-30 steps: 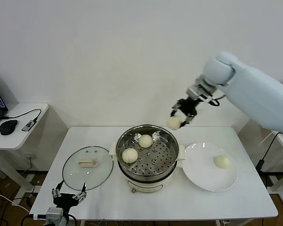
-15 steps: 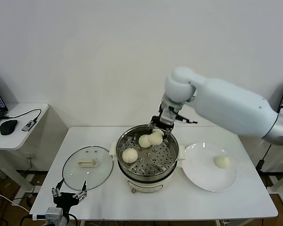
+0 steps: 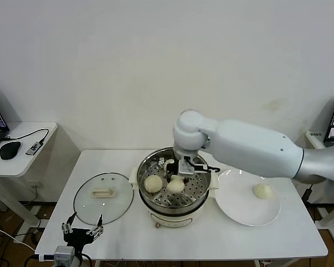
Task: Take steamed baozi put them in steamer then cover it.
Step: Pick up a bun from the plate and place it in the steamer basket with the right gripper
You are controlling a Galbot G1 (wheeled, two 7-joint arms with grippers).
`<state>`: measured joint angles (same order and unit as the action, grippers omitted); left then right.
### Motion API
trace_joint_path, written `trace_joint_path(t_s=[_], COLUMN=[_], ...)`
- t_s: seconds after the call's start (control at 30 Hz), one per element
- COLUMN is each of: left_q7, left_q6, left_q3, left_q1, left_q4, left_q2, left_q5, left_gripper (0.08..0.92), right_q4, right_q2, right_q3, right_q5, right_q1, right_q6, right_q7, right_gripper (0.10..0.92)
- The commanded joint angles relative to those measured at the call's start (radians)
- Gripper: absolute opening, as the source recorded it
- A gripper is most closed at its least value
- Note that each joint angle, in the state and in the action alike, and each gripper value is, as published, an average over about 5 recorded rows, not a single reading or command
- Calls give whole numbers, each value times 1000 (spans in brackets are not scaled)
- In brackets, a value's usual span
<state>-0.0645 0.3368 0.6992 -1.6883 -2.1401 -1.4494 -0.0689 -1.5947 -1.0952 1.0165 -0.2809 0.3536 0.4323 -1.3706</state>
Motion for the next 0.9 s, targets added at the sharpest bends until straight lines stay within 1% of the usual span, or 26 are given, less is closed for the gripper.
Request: trace_joint_path(t_s=[0.03, 0.67, 0.77, 0.9], left_q7=[0, 0, 0, 0], left_q6=[1, 0, 0, 0], left_q3=[-2, -14, -14, -15], left_q1=[-1, -2, -3, -4], left_q4=[-2, 2, 2, 3], left_q2=[0, -3, -2, -1], left_q5=[0, -2, -2, -3], left_gripper=[823, 823, 823, 823], right_q4=[-28, -31, -24, -27], right_q2=[-16, -12, -10, -4], right_q3=[18, 23, 18, 1], right_q5=[-36, -77, -83, -74], right_q1=[-31, -70, -71, -59], right_q6=[15, -3, -10, -36], right_q7=[5, 31, 46, 60], right_gripper=[535, 537, 574, 686])
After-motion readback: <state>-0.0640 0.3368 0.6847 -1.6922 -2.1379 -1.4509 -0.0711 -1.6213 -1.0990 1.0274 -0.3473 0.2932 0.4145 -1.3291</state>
